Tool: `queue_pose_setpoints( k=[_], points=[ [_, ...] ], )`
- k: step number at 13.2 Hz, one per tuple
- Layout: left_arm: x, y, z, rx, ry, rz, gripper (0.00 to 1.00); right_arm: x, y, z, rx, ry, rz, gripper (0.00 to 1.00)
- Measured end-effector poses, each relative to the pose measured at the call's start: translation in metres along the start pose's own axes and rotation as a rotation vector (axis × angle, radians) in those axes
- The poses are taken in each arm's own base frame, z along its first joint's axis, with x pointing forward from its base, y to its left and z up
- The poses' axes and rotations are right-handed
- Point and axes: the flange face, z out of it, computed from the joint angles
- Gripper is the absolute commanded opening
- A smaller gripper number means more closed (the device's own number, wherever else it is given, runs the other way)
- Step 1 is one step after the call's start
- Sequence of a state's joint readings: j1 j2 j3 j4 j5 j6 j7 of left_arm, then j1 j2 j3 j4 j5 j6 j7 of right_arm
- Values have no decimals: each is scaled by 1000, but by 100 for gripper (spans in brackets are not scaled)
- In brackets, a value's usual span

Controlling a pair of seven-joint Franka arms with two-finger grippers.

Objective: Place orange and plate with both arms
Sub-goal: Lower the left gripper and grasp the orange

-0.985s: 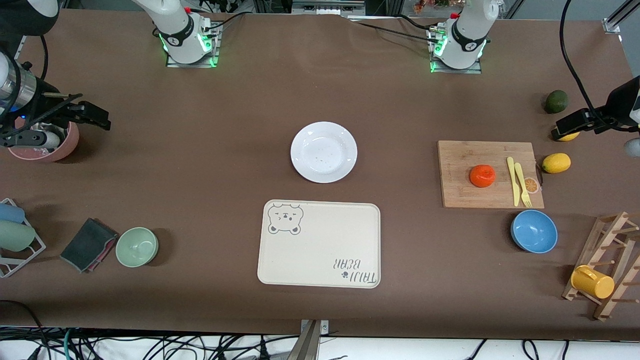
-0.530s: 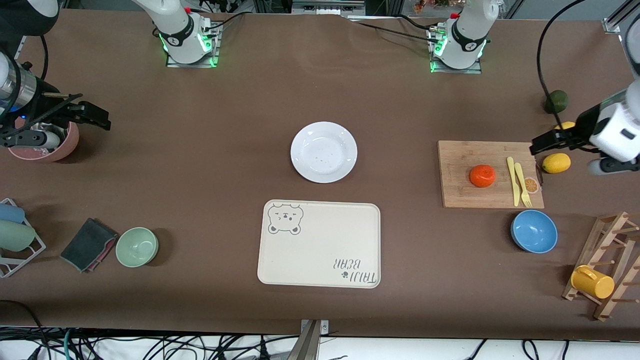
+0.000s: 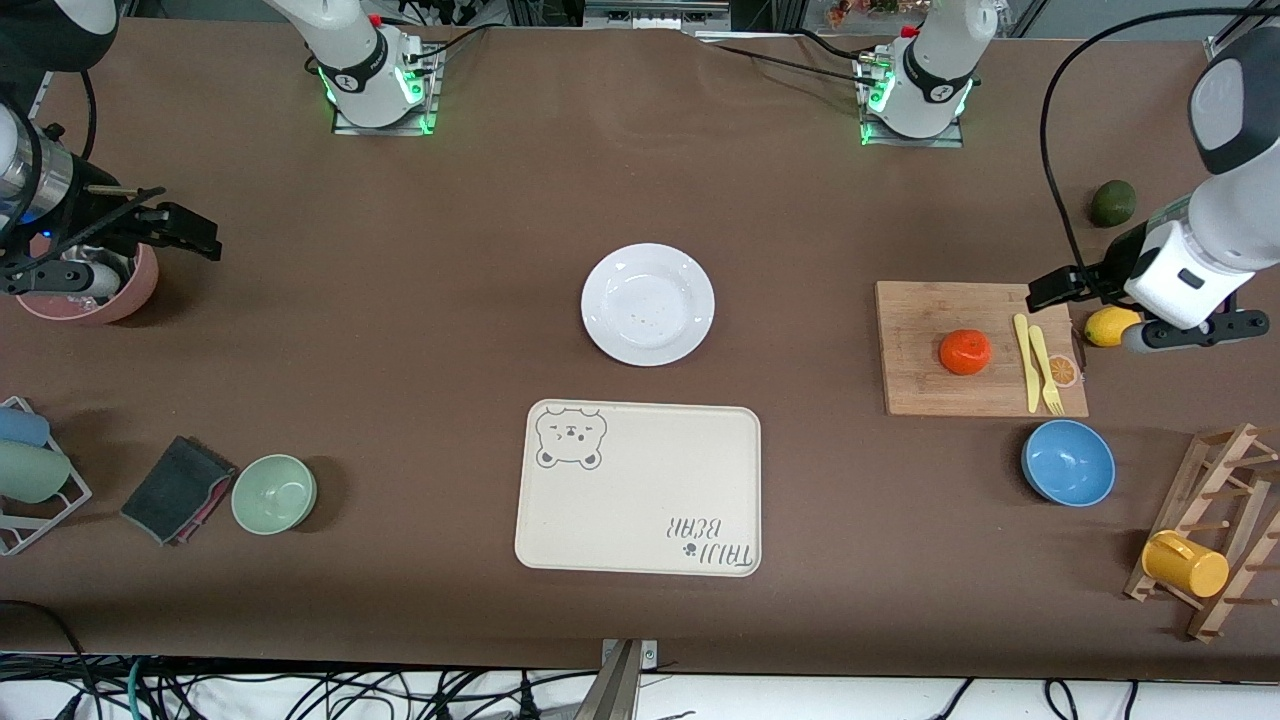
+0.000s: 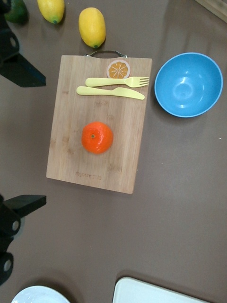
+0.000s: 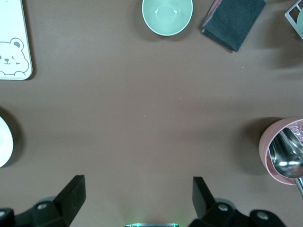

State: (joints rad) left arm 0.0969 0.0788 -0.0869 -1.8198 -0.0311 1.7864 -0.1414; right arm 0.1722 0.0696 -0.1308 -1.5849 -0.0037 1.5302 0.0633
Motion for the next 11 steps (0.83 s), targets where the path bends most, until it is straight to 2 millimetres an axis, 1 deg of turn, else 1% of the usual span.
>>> queue_pose_setpoints(
  k=[4, 7, 9, 11],
  points=[
    [10, -12, 68, 5, -66, -23, 100, 0, 0, 0, 0, 0, 0, 100],
    [25, -28, 129, 6, -109, -50, 100, 0, 0, 0, 0, 0, 0, 100],
    [28, -28, 166, 5, -110, -50, 100, 0, 0, 0, 0, 0, 0, 100],
    [28, -25, 194, 3, -85, -44, 100, 0, 0, 0, 0, 0, 0, 100]
  ],
)
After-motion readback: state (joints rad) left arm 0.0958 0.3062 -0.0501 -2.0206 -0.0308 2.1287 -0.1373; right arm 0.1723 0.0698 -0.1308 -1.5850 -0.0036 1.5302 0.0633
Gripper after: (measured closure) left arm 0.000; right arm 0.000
